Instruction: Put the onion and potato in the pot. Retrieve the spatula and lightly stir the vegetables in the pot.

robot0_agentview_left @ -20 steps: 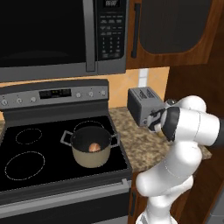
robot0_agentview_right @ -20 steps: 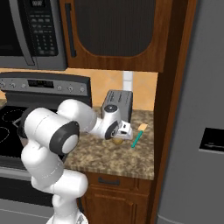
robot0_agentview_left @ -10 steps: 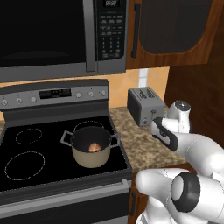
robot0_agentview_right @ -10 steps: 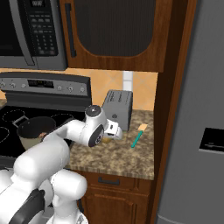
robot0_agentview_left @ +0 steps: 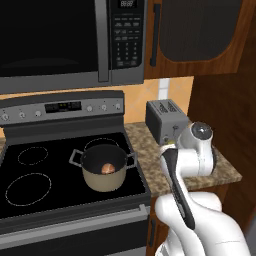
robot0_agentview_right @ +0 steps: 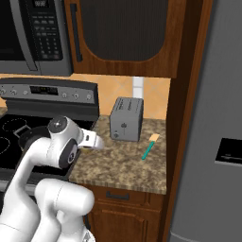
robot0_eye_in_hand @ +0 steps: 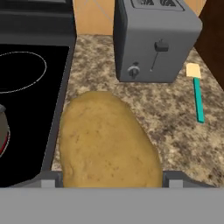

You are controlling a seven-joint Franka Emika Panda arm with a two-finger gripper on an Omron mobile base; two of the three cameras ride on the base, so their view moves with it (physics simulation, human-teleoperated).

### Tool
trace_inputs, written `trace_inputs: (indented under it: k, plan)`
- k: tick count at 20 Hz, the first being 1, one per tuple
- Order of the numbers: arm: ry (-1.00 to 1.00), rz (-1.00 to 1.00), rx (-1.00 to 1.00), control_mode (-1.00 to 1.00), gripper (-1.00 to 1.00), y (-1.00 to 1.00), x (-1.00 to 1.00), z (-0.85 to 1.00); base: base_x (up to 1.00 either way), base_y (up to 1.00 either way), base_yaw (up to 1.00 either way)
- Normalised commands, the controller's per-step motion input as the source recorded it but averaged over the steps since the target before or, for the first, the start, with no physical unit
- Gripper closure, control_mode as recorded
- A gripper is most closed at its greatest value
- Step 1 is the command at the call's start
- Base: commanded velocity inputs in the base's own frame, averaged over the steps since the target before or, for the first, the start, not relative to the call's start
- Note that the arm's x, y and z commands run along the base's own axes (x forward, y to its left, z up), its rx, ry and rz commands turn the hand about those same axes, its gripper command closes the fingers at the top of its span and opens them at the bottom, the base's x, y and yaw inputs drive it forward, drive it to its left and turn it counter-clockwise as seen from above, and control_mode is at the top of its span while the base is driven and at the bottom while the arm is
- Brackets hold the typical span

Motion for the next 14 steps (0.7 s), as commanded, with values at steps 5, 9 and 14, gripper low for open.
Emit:
trace_inputs:
  k: [5,9,14]
  plan:
    - [0.01,0.02,0.00,-1.00,1.00,0.30,-0.14,1.00,0.00,0.00,0.00]
    - [0.15,0.17,0.03,-1.00,1.00,0.88,0.00,0.41,0.00,0.00,0.00]
    - [0.00,0.25,0.00,-1.00,1.00,1.00,0.00,-0.01,0.00,0.00,0.00]
